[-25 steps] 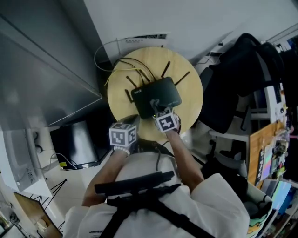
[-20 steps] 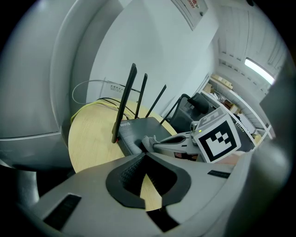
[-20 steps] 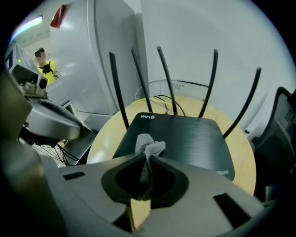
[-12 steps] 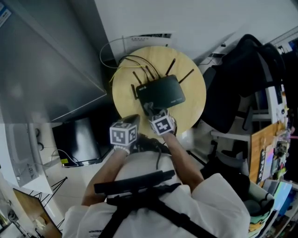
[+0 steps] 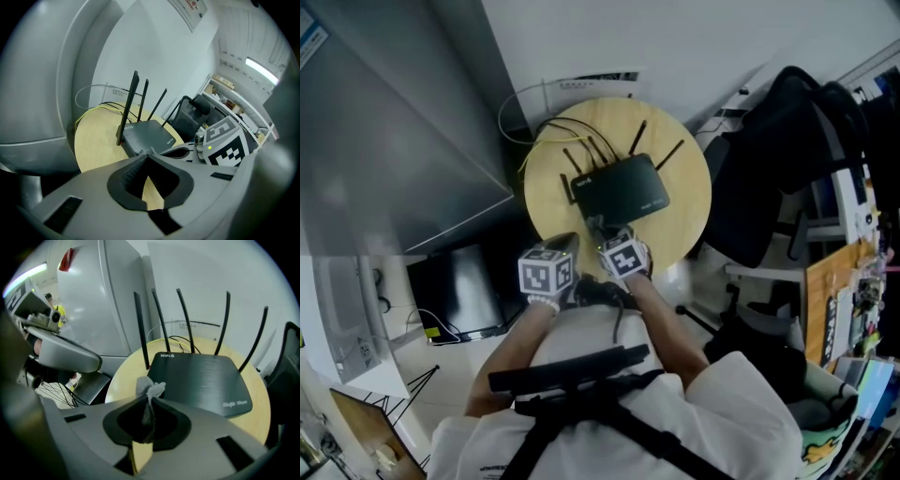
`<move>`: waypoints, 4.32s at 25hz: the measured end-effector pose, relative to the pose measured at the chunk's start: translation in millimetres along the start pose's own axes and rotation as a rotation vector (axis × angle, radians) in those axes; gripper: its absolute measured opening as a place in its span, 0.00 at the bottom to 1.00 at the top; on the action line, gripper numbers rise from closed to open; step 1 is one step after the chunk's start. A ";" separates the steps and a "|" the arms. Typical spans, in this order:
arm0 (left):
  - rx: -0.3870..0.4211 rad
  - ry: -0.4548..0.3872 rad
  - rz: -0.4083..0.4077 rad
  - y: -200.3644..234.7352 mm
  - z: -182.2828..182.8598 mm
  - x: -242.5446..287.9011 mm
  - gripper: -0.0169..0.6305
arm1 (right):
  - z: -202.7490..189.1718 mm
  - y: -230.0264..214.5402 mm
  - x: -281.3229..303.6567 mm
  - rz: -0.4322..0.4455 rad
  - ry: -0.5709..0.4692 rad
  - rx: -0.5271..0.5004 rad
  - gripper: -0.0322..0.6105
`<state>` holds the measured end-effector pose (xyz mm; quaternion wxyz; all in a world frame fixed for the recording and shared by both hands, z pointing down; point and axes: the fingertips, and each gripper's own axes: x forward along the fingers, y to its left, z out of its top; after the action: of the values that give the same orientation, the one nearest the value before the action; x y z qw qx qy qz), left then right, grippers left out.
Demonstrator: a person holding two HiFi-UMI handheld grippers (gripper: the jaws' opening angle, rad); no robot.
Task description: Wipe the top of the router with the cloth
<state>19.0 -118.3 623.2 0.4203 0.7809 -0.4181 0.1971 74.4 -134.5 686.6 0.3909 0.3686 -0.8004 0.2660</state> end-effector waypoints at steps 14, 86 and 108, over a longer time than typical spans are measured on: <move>0.042 0.041 -0.044 -25.1 9.1 34.6 0.01 | -22.6 -105.5 -27.9 -0.156 0.009 0.091 0.11; 0.167 0.167 -0.185 -101.1 0.3 80.1 0.01 | -86.1 -205.2 -40.0 -0.012 -0.026 0.402 0.11; 0.049 0.112 -0.075 -37.2 -35.4 20.9 0.01 | -49.3 -44.5 -10.5 0.175 -0.055 0.337 0.11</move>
<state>62.9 -88.3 638.8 0.4310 0.7936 -0.3595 0.2349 135.6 -121.4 711.4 0.2770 0.3648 -0.7839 0.4191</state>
